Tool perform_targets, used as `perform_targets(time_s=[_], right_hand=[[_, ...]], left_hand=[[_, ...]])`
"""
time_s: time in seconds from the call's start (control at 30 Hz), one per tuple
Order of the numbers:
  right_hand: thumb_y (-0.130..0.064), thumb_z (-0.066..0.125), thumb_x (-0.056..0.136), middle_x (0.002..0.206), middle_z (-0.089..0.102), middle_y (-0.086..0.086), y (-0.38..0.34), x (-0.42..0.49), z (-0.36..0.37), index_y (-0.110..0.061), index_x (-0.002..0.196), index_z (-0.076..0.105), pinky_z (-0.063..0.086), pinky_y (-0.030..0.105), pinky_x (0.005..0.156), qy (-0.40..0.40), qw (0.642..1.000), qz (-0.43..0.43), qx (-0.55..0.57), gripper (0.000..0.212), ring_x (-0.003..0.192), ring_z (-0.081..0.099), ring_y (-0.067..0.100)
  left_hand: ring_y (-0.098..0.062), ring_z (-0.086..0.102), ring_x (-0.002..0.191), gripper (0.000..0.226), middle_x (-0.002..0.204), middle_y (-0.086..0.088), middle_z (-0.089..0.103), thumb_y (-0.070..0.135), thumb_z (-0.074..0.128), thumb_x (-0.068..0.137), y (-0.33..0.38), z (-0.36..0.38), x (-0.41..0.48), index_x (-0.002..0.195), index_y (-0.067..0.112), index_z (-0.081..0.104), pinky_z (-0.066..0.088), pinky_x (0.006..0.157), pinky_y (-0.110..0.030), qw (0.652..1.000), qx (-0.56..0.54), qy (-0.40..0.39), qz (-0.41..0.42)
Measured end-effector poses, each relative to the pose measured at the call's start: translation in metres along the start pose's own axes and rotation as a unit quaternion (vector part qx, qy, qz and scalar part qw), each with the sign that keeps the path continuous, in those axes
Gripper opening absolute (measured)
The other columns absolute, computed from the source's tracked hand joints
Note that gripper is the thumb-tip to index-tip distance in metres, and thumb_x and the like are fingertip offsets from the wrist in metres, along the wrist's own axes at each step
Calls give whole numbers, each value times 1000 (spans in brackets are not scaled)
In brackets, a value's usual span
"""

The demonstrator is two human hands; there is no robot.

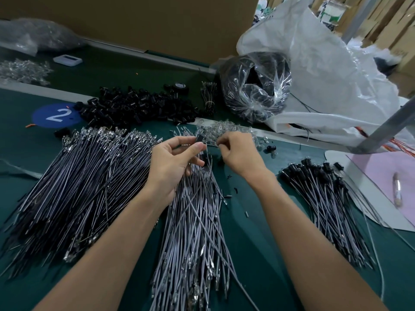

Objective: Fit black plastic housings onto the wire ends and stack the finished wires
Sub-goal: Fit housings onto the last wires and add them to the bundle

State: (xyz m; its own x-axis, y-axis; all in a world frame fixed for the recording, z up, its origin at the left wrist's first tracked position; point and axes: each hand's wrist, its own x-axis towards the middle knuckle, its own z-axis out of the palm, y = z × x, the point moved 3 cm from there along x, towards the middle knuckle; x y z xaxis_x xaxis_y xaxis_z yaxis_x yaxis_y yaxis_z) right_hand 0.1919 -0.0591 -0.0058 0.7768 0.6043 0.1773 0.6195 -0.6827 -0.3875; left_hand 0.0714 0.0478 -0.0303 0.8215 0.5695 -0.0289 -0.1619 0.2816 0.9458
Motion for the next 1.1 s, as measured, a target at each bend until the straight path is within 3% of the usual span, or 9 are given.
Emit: perform_targets(time_s=[0.13,0.23,0.37,0.57,0.73,0.83,0.97,1.1], right_hand=[[2,64,89,91,73,2,5,-17,-19,-7,103,72,55,24,80,96,966,-25,237,18,82,69,11],[4,66,87,84,74,0,2,-32,-23,-9,98,72,56,21,73,106,936,-51,333,19,74,72,12],[5,65,87,77,70,-10,-1,-42,-18,-14,91,74,52,16,69,111,933,-74,333,21,67,67,3],[2,68,86,87,74,-1,5,-46,-19,-13,92,77,58,34,79,116,942,-69,306,18,80,69,13],[-5,71,86,79,74,-3,7,-49,-18,-15,91,77,58,37,73,109,943,-52,311,13,73,69,16],[-4,72,85,79,74,-4,7,-49,-16,-16,91,77,58,35,73,107,941,-52,315,14,73,69,15],[1,73,82,77,74,-3,10,-48,-16,-15,90,76,56,22,67,92,932,-49,347,18,68,71,11],[1,75,80,68,73,-1,15,-46,-16,-19,82,74,55,23,62,59,926,-44,371,20,60,69,15]], left_hand=[[-11,64,53,19,83,-9,76,9,77,79,-1,3,-1,97,12,72,38,39,-16,998,51,-14,23],[-10,63,51,16,77,-6,76,7,77,78,-2,7,-1,93,13,74,37,39,-15,996,70,-31,39],[-13,64,50,18,73,-8,74,3,77,78,-2,10,-2,94,9,74,40,40,-17,991,105,-46,67],[-18,72,60,19,75,-8,76,-2,75,79,-3,12,-1,93,10,74,51,48,-20,990,102,-61,81],[-21,74,68,16,78,-9,76,0,73,81,-3,12,-1,92,10,74,57,57,-22,993,69,-60,78],[-20,74,70,17,79,-8,76,-2,72,81,-3,12,-1,94,8,74,59,61,-24,992,72,-70,79],[-17,74,71,18,78,-5,76,-4,72,81,-3,13,-2,94,8,74,59,63,-25,987,99,-93,86],[-16,74,72,18,80,-3,76,-5,72,81,-1,15,-3,91,10,73,60,64,-24,983,115,-109,97]])
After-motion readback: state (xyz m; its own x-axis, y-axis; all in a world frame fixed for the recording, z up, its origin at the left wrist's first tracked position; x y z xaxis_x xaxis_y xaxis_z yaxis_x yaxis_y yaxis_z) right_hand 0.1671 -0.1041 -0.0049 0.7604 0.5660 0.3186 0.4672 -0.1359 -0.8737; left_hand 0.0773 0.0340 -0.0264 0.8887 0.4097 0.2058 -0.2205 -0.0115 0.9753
